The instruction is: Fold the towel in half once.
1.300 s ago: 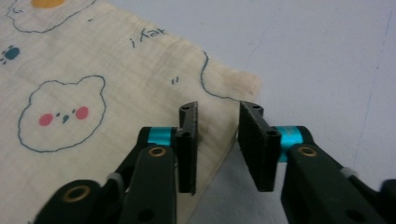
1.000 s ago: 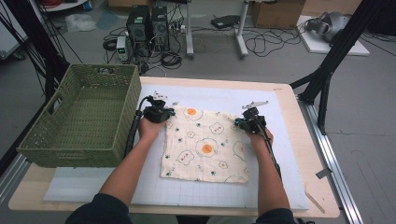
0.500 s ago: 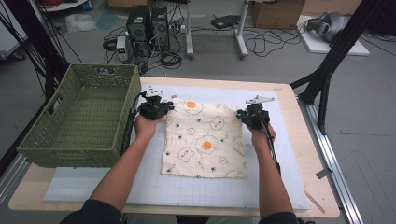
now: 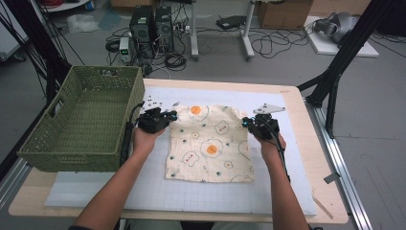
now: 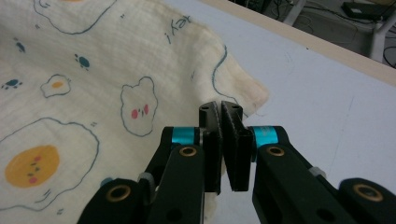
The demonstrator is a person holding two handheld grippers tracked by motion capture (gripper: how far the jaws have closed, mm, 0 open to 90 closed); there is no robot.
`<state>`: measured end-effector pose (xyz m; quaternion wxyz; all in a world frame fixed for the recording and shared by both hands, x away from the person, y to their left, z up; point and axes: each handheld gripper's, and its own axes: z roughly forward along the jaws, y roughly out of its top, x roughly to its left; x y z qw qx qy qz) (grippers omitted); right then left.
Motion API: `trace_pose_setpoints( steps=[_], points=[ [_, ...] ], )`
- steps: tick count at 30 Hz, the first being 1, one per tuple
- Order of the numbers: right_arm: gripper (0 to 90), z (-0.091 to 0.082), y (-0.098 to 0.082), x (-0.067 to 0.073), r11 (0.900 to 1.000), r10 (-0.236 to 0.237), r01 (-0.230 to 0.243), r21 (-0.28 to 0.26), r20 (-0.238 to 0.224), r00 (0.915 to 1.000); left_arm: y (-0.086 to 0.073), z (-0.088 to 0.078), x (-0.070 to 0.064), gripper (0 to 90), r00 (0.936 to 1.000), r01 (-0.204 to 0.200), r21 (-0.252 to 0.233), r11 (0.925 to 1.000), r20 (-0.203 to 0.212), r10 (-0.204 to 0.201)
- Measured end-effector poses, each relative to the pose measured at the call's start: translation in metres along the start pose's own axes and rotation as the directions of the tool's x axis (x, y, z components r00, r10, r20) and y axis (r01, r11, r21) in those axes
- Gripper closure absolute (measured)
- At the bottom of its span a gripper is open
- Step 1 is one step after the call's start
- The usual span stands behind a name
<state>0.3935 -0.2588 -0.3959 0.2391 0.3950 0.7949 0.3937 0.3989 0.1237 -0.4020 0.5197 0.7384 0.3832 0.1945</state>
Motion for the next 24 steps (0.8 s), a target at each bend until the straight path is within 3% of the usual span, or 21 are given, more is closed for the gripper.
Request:
trace_pose_setpoints(
  steps=[9,11,24],
  points=[
    [87.0,-0.015,-0.010,0.010,1.000,-0.031,0.030,-0.005,-0.026,0.9992,-0.015,-0.016,-0.013,85.9,0.9995,-0.029,-0.001,0.9996,0.015,0.029],
    [87.0,-0.018,-0.014,0.012,0.999,-0.034,0.034,-0.012,-0.031,0.9989,-0.019,-0.021,-0.016,85.9,0.9995,-0.030,-0.024,0.9993,0.011,0.030],
    [87.0,-0.033,-0.043,0.028,0.999,-0.036,0.035,-0.016,-0.068,0.9970,-0.042,-0.036,-0.029,85.9,0.9980,-0.042,0.012,0.9991,0.049,0.041]
  ],
)
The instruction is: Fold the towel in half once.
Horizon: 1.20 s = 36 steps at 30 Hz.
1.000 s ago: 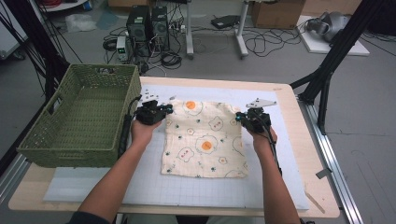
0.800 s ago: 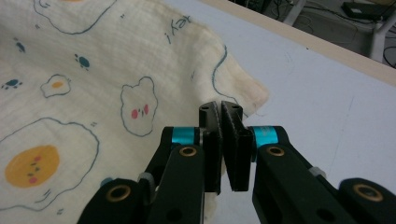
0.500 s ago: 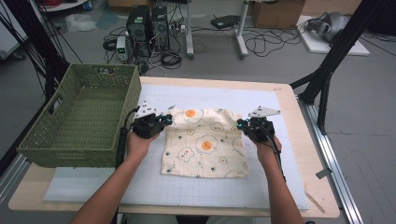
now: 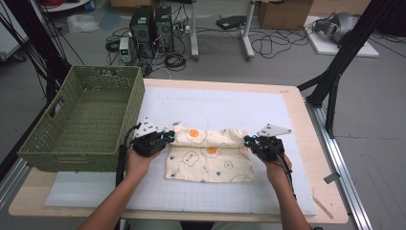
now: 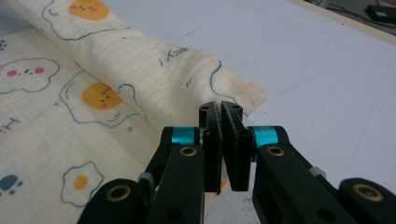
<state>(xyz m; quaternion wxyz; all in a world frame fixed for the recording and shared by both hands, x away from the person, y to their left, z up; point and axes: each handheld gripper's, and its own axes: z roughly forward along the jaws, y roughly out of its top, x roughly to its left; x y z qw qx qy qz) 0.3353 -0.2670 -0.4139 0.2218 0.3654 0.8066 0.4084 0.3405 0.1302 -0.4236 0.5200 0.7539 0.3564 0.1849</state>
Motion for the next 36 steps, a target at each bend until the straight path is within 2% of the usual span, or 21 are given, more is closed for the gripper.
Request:
trace_pose_setpoints(
  steps=[7,14,16,17,18,19,23,26,31,35,36],
  points=[
    [87.0,-0.005,-0.010,0.005,1.000,0.008,-0.008,0.014,-0.014,0.9999,-0.013,-0.006,-0.005,85.9,0.9997,-0.021,0.028,0.9994,0.013,0.021],
    [87.0,-0.005,-0.021,0.008,0.999,0.022,-0.020,0.047,-0.037,0.9991,-0.023,-0.012,-0.004,84.7,0.9996,-0.006,0.038,0.9992,0.029,0.005],
    [86.7,-0.006,-0.022,0.009,0.999,0.020,-0.018,0.044,-0.044,0.9988,-0.022,-0.013,-0.002,77.9,0.9999,0.008,0.038,0.9993,0.014,-0.008],
    [85.8,-0.006,-0.023,0.009,0.999,0.027,-0.025,0.043,-0.046,0.9986,-0.021,-0.013,0.000,63.7,0.9997,0.022,0.036,0.9991,0.004,-0.022],
    [85.8,-0.006,-0.023,0.009,0.999,0.027,-0.025,0.043,-0.046,0.9986,-0.019,-0.014,0.002,63.7,0.9994,0.033,0.027,0.9991,-0.007,-0.033],
    [84.0,-0.006,-0.023,0.008,0.999,0.030,-0.027,0.045,-0.048,0.9984,-0.017,-0.015,0.003,58.6,0.9988,0.049,0.016,0.9987,-0.006,-0.049],
    [72.5,-0.012,-0.024,0.006,0.999,0.049,-0.048,0.022,-0.053,0.9974,-0.006,-0.015,0.011,50.7,0.9979,0.062,0.011,0.9980,0.018,-0.062],
    [66.0,-0.017,-0.023,0.002,0.997,0.075,-0.075,-0.008,-0.040,0.9964,0.000,-0.008,0.016,46.5,0.9979,0.064,0.028,0.9975,0.008,-0.065],
    [63.6,-0.022,-0.022,-0.001,0.995,0.094,-0.096,-0.036,-0.038,0.9948,0.001,0.014,0.018,46.3,0.9966,0.073,0.098,0.9925,0.032,-0.077],
    [63.1,-0.023,-0.023,-0.001,0.995,0.096,-0.097,-0.032,-0.047,0.9943,-0.007,0.025,0.023,48.3,0.9938,0.102,0.172,0.9798,0.024,-0.108],
    [63.0,-0.024,-0.023,-0.001,0.995,0.096,-0.097,-0.033,-0.049,0.9942,-0.008,0.026,0.023,50.3,0.9934,0.102,0.183,0.9779,0.034,-0.110]
  ],
)
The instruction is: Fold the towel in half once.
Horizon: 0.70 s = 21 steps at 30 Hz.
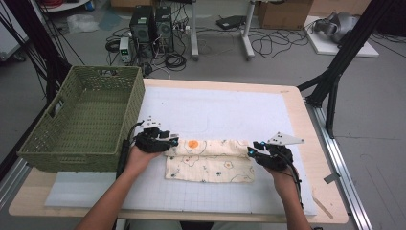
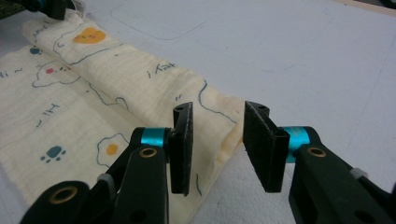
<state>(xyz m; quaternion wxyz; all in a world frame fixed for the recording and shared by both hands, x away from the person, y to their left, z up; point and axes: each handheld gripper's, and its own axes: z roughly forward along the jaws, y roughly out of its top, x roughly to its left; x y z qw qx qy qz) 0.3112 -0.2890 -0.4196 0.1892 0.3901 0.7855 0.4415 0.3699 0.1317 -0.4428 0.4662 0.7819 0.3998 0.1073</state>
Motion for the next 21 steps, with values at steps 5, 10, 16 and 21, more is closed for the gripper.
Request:
trace_pose_setpoints(
  steps=[5,10,16,21],
  points=[
    [63.0,-0.001,-0.001,-0.001,1.000,0.006,-0.006,-0.003,0.000,1.0000,0.001,-0.003,-0.005,82.4,0.9967,-0.071,-0.015,0.9974,0.040,0.071],
    [62.8,-0.002,0.000,-0.003,1.000,0.013,-0.013,-0.020,-0.001,0.9999,0.003,-0.011,-0.004,87.7,0.9961,-0.063,-0.050,0.9968,0.058,0.066],
    [45.6,0.001,0.004,-0.004,0.999,0.046,-0.045,-0.021,0.042,0.9981,-0.001,-0.026,-0.013,87.8,0.9929,-0.072,-0.102,0.9922,0.087,0.081],
    [37.5,0.020,0.015,-0.006,0.997,0.072,-0.073,-0.001,0.043,0.9964,-0.004,-0.033,-0.017,87.8,0.9921,-0.074,-0.125,0.9894,0.091,0.085]
  ],
)
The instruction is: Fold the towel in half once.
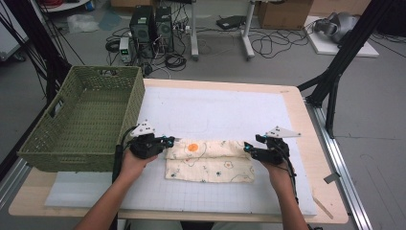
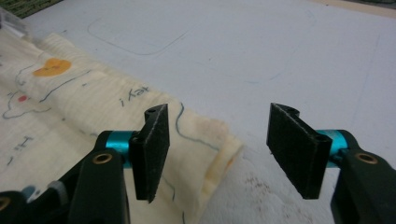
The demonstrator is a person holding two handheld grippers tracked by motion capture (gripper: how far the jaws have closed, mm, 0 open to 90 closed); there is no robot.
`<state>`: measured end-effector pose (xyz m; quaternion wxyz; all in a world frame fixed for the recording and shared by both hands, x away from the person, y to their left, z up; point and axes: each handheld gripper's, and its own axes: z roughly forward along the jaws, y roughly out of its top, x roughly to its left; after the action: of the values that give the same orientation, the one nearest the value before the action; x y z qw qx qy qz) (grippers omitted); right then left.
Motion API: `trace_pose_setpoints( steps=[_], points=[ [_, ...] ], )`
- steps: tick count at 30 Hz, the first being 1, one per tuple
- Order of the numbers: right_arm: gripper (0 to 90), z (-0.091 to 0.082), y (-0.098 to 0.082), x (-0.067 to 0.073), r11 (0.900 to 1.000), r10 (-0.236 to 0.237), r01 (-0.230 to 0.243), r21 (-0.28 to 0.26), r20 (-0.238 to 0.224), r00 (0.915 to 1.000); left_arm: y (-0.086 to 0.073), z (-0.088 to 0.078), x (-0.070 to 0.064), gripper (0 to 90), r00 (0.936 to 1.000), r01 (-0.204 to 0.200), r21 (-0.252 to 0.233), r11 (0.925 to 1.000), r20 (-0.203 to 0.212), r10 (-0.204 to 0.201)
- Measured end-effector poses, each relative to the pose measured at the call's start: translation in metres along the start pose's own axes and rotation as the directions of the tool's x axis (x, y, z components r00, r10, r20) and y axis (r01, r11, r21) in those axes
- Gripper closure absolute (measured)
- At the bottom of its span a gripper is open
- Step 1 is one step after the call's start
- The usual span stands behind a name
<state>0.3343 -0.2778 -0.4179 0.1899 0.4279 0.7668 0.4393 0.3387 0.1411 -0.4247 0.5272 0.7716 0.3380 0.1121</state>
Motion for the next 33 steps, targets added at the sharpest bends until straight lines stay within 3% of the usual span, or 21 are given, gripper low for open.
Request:
trace_pose_setpoints(
  steps=[4,6,9,10,15,23,29,33],
  points=[
    [38.3,0.018,0.011,-0.002,0.998,0.004,-0.004,0.059,-0.004,1.0000,-0.003,-0.003,-0.002,87.8,1.0000,0.004,-0.006,1.0000,0.007,-0.004],
    [43.1,0.025,0.011,-0.006,0.995,0.033,-0.031,0.098,-0.019,0.9993,-0.004,-0.004,-0.002,87.8,0.9999,0.007,-0.007,1.0000,0.010,-0.007],
    [70.2,0.029,0.010,-0.007,0.990,-0.004,0.012,0.141,-0.059,0.9983,-0.005,-0.006,-0.006,87.8,0.9999,-0.005,-0.012,0.9999,0.015,0.005],
    [83.5,0.026,0.010,-0.002,0.990,-0.050,0.059,0.127,-0.077,0.9958,-0.005,-0.007,-0.007,87.8,0.9998,-0.007,-0.016,0.9999,0.016,0.007],
    [84.9,0.015,0.010,0.003,0.990,-0.094,0.101,0.094,-0.072,0.9930,-0.009,-0.012,-0.010,87.8,0.9998,-0.006,-0.018,0.9998,0.017,0.006],
    [84.8,-0.021,-0.005,0.008,0.993,-0.111,0.112,0.018,-0.073,0.9912,-0.011,-0.020,-0.019,87.4,0.9993,-0.016,-0.024,0.9996,0.033,0.017],
    [84.7,-0.034,-0.020,0.018,0.987,-0.153,0.156,0.035,-0.083,0.9847,-0.012,-0.025,-0.024,84.3,0.9983,-0.004,-0.023,0.9997,0.059,0.005],
    [84.8,-0.045,-0.026,0.026,0.985,-0.167,0.170,0.029,-0.089,0.9819,-0.015,-0.029,-0.025,88.6,0.9966,-0.018,-0.013,0.9997,0.080,0.019]
  ],
)
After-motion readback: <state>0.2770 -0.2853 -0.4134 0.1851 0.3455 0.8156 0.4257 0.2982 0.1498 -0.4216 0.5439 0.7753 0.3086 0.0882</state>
